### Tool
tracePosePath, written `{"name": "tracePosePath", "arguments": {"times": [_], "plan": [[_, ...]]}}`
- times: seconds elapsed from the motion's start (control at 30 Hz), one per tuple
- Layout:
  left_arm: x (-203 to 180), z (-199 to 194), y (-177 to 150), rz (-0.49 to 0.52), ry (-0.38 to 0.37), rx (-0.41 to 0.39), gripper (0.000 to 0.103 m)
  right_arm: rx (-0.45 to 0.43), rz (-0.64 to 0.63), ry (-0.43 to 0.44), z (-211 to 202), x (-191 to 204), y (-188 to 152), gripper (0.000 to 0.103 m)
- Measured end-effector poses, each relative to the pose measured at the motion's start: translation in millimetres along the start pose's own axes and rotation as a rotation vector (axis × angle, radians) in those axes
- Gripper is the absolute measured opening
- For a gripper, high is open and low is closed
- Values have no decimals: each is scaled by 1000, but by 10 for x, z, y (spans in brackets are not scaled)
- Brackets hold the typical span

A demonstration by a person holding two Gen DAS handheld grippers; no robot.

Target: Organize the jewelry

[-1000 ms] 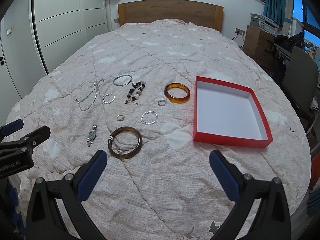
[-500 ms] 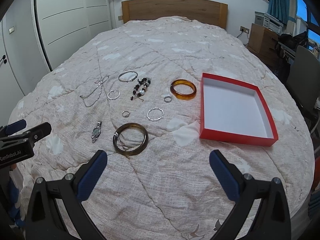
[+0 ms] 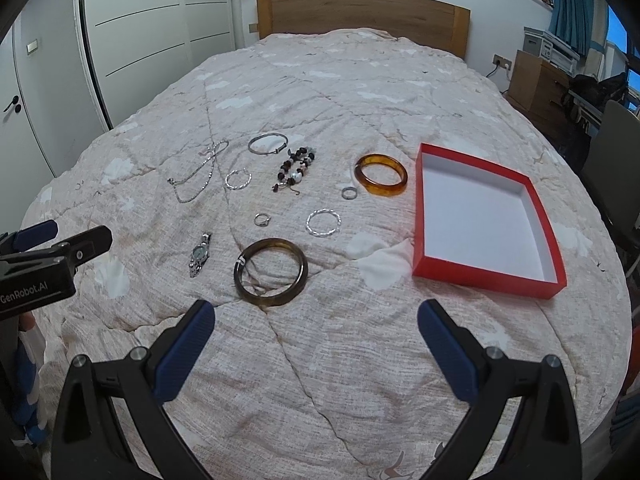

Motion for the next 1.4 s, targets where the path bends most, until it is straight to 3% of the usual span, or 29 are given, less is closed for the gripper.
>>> {"name": "tracePosePath", "arguments": {"times": [0.37,1.03,1.07,1.13,1.2,1.4], "plan": [[-16,83,47,4,6,-12,101,16,-19,6,90,8,52,102],[-49,352,81,19,-18,69,101,33,-35,52,252,-6,76,100],[-37,377,85,17,-18,73,100,35,-38,59,268,-4,80,99],[-21,434,91,15,-26,87,89,42,-49,74,305,12,91,89],[-22,513,99,14,-44,110,86,51,-60,91,356,30,108,62],[-99,716,153,32,-78,148,82,98,-47,142,598,-21,180,53]]}}
Point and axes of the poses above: each gripper's, at about its wrist camera, not at the fingertips, and z roughly the way its jaws point, x to its left, y to its top, the point moved 3 cm from there along z, roughly the way its jaws point, and after that the axes turned 14 degrees about x, right-handed, at the moved point
